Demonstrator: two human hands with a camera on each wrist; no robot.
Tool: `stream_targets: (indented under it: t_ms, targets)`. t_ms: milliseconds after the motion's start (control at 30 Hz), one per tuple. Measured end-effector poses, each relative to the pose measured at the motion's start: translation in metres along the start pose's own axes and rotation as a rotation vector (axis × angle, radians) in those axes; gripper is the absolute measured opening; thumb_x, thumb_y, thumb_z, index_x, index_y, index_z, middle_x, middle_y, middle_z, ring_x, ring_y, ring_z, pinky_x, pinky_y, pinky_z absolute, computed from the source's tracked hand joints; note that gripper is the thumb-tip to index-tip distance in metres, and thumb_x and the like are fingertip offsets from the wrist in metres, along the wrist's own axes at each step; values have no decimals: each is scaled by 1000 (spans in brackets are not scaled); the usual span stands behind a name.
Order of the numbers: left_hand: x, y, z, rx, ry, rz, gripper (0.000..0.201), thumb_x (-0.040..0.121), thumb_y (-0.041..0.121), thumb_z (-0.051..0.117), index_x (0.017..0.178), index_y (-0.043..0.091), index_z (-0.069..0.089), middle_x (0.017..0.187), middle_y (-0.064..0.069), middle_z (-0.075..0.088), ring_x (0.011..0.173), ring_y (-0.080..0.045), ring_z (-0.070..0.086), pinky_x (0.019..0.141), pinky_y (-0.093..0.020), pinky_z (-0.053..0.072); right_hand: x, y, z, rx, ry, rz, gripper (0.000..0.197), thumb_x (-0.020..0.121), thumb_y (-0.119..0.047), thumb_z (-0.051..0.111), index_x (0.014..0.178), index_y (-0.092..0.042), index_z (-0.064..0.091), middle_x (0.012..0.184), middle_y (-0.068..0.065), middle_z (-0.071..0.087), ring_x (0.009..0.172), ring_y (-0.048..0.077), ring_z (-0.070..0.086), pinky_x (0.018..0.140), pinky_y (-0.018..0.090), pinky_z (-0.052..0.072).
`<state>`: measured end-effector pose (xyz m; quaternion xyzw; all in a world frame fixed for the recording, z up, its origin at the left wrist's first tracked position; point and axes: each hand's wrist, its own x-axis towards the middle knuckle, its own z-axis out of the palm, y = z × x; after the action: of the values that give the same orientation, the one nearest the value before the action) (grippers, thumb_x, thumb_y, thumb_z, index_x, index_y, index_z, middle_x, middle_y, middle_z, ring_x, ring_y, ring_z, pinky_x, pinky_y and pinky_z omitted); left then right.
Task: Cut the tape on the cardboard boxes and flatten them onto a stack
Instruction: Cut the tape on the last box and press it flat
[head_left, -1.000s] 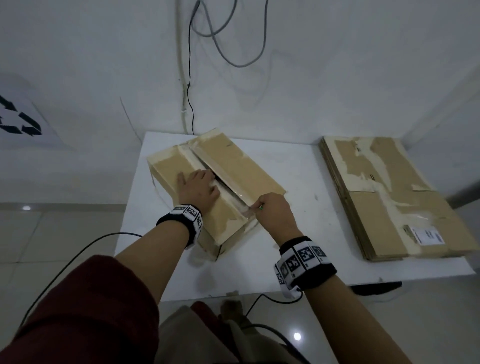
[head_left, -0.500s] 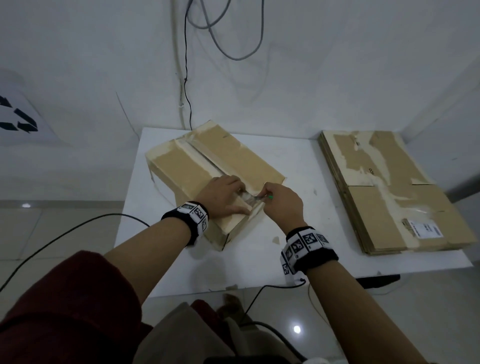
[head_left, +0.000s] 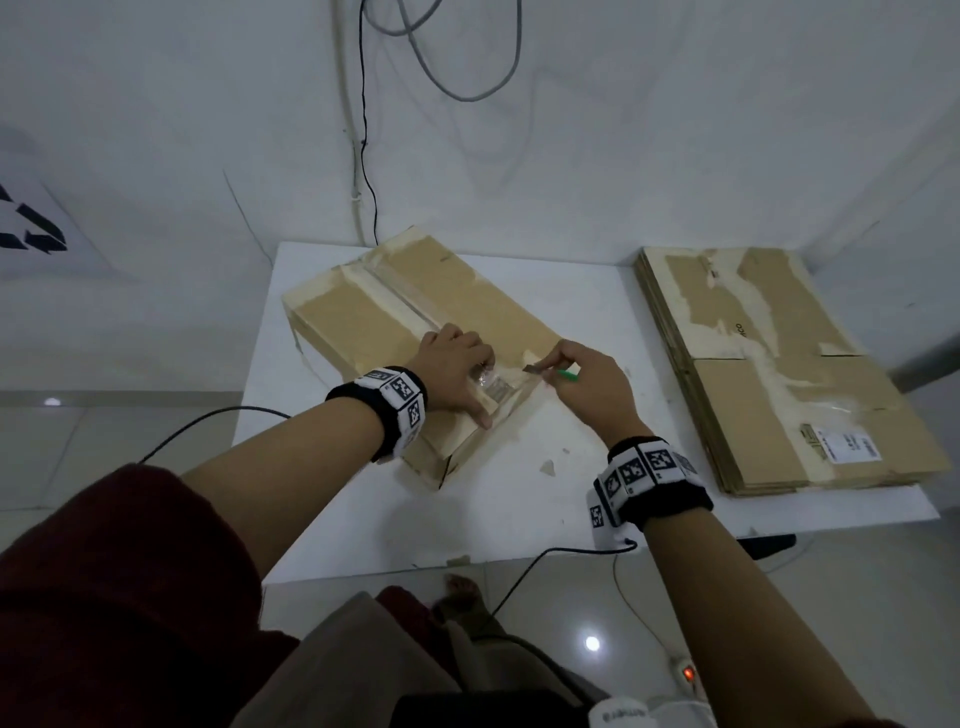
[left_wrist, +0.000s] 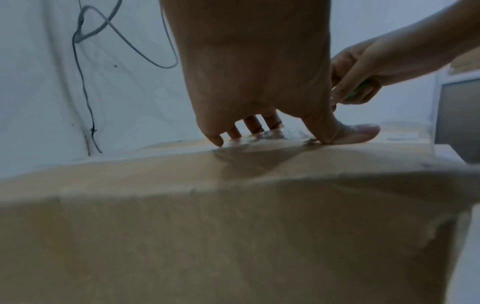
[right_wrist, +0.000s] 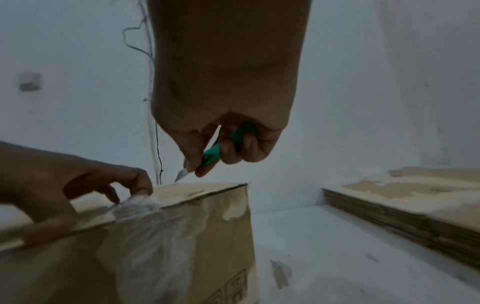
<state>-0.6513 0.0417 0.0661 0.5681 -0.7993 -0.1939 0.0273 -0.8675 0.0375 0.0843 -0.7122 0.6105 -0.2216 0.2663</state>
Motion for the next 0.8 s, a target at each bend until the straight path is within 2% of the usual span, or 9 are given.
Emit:
stream_targets:
  t_ms: [167, 200, 300, 400, 500, 567, 667, 733, 800]
  targets:
    - [0, 4, -2, -19, -2, -1, 76, 53, 62, 81, 112, 24, 52, 111, 6, 53, 114, -22, 33, 92, -34, 25, -2, -2, 18, 156, -54, 44, 12, 78, -44, 76, 77, -34, 69, 85, -9, 66, 90, 5, 61, 79, 26, 45]
    - [-1, 5, -2, -30, 2, -7, 76, 53, 61, 82, 112, 24, 52, 111, 6, 53, 114, -22, 33, 91, -33, 24, -2, -2, 23, 200, -62, 45, 13, 78, -43, 77, 78, -32, 70, 85, -6, 67, 89, 7, 62, 80, 26, 45]
    - [-2, 4, 0, -42, 15, -14, 77, 51, 60, 83, 112, 24, 52, 111, 7, 52, 115, -22, 32, 91, -32, 24, -6, -3, 28, 288, -108, 61, 6, 81, -21, 76, 78, -24, 71, 83, 2, 71, 83, 11, 66, 88, 30, 45]
    - [-2, 5, 1, -44, 19, -17, 78, 51, 60, 84, 113, 24, 52, 113, 7, 52, 116, -22, 32, 94, -33, 24, -13, 2, 26, 334, -125, 96, 8, 81, -10, 73, 78, -17, 71, 77, 1, 71, 82, 11, 64, 96, 32, 44]
    - [-2, 6, 1, -59, 20, -18, 79, 51, 59, 84, 114, 24, 52, 114, 7, 52, 118, -23, 31, 96, -33, 23, -24, 2, 34, 386, -22, 130, 13, 82, -6, 70, 77, -18, 70, 75, -5, 69, 80, 10, 64, 88, 24, 44]
    - [-1, 6, 1, -68, 18, -19, 78, 52, 58, 84, 113, 23, 52, 113, 6, 52, 117, -23, 31, 96, -33, 24, -32, -3, 43, 422, 42, 153, 7, 84, -8, 69, 79, -12, 69, 72, -6, 67, 79, 10, 63, 83, 21, 42]
    - [-1, 4, 0, -86, 34, -12, 77, 51, 57, 85, 111, 22, 51, 110, 6, 52, 116, -23, 32, 94, -33, 25, -42, -9, 55, 503, 42, 182, 11, 85, -6, 67, 77, -13, 69, 70, -7, 67, 80, 13, 64, 87, 28, 47]
    - [0, 5, -1, -96, 42, -12, 77, 50, 57, 85, 110, 23, 50, 108, 7, 51, 114, -23, 32, 92, -32, 25, -46, -11, 57, 495, 23, 164, 15, 86, -6, 67, 77, -18, 68, 71, -6, 67, 80, 11, 63, 83, 24, 46]
    - [0, 5, -2, -96, 28, -16, 74, 52, 59, 84, 107, 23, 50, 104, 8, 51, 110, -20, 34, 91, -33, 26, -47, -8, 54, 493, -5, 161, 12, 86, -7, 67, 79, -16, 69, 75, 0, 69, 80, 8, 63, 81, 21, 43]
